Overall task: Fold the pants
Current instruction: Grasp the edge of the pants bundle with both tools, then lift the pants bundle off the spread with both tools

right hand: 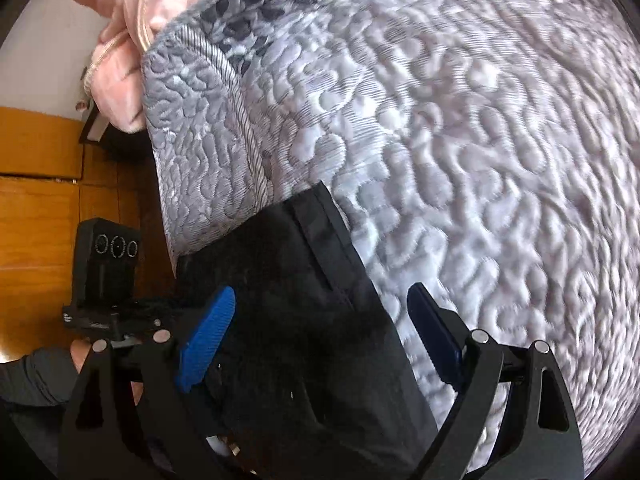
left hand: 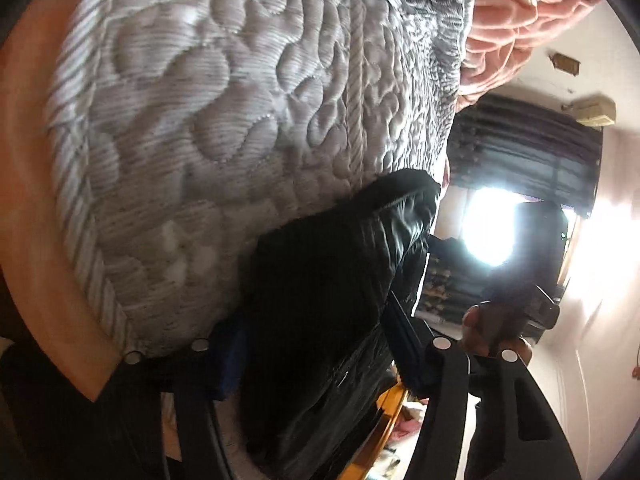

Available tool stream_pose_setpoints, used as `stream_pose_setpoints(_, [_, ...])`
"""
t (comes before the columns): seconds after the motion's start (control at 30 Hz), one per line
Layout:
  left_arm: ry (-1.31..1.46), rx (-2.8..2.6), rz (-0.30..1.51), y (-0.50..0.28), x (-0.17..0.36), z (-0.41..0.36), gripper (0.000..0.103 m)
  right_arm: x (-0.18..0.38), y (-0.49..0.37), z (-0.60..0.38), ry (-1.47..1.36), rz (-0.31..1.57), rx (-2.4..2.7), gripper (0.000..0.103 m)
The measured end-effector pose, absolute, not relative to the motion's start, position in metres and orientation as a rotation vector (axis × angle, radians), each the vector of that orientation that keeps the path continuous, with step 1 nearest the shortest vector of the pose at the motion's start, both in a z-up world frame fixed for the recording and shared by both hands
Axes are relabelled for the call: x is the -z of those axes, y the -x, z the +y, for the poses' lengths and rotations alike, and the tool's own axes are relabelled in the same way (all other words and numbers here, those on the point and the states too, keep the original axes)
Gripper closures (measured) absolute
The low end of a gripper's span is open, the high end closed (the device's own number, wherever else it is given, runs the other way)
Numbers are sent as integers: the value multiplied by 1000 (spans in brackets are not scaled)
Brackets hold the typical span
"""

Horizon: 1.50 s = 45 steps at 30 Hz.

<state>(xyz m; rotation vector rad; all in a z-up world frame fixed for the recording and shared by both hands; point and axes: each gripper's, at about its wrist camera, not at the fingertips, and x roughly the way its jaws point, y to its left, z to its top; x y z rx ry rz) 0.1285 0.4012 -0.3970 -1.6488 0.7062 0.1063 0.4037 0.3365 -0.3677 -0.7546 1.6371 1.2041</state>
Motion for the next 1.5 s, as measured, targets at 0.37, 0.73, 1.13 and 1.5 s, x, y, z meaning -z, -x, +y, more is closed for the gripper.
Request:
stream_pose_setpoints(0.37, [1562, -176, 746, -139, 384, 398, 66, 385, -386, 348, 843, 1651, -1217, 54])
stream_pose_setpoints(0.73, [1475, -151, 712, -156, 330, 390, 71, 321, -384, 326, 824, 1549, -1221, 73])
stream_pose_setpoints(1.13, [1321, -83, 675, -169, 258, 362, 72, 233, -369, 286, 798, 1410, -1178, 73])
stream_pose_setpoints(1.5, [1140, -30, 659, -144, 185, 308, 72, 163, -353, 231, 754, 1301, -1131, 73])
